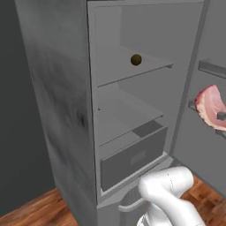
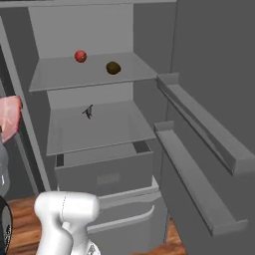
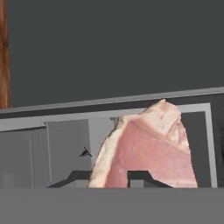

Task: Transport the steak and avocado to the fridge. Place the steak on the rack containing meat and place the avocado on the rack containing the vegetable, ensuring meats and vegetables are on different racks.

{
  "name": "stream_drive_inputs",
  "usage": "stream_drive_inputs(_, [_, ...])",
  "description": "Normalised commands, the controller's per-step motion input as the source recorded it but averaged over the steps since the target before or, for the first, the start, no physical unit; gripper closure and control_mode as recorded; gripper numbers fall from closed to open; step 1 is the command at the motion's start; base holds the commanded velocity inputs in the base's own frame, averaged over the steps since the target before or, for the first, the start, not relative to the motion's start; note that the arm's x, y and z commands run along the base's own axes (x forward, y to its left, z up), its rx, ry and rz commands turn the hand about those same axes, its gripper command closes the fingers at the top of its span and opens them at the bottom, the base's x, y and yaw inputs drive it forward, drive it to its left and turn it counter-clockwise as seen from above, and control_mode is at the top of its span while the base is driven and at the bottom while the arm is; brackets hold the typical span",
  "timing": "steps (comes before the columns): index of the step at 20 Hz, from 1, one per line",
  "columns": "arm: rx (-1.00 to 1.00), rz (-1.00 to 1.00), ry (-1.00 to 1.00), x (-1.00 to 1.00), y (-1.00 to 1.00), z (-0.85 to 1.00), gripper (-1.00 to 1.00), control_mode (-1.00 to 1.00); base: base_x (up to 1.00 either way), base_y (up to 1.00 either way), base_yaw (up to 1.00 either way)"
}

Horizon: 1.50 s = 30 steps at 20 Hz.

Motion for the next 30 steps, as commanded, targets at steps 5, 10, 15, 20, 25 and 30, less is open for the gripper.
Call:
stream_drive_inputs(5, [0.00, 0.00, 0.00, 0.00, 0.00, 0.00, 1.00, 1.00, 1.00, 0.31, 0.00])
stream_drive_inputs(10, [0.00, 0.00, 0.00, 0.00, 0.00, 0.00, 1.00, 1.00, 1.00, 0.05, 0.06])
stream_drive_inputs(15, [0.00, 0.00, 0.00, 0.00, 0.00, 0.00, 1.00, 1.00, 0.76, 0.00, 0.16])
stream_drive_inputs(20, [0.00, 0.00, 0.01, 0.14, 0.00, -0.10, 1.00, -1.00, 0.57, -0.01, 0.06])
stream_drive_inputs(25, [0.00, 0.00, 0.01, 0.89, -0.02, -0.73, 1.00, -1.00, 0.00, 0.00, 0.00])
stream_drive_inputs(30, [0.00, -0.01, 0.00, 1.00, -0.04, -0.94, 1.00, -1.00, 0.00, 0.00, 0.00])
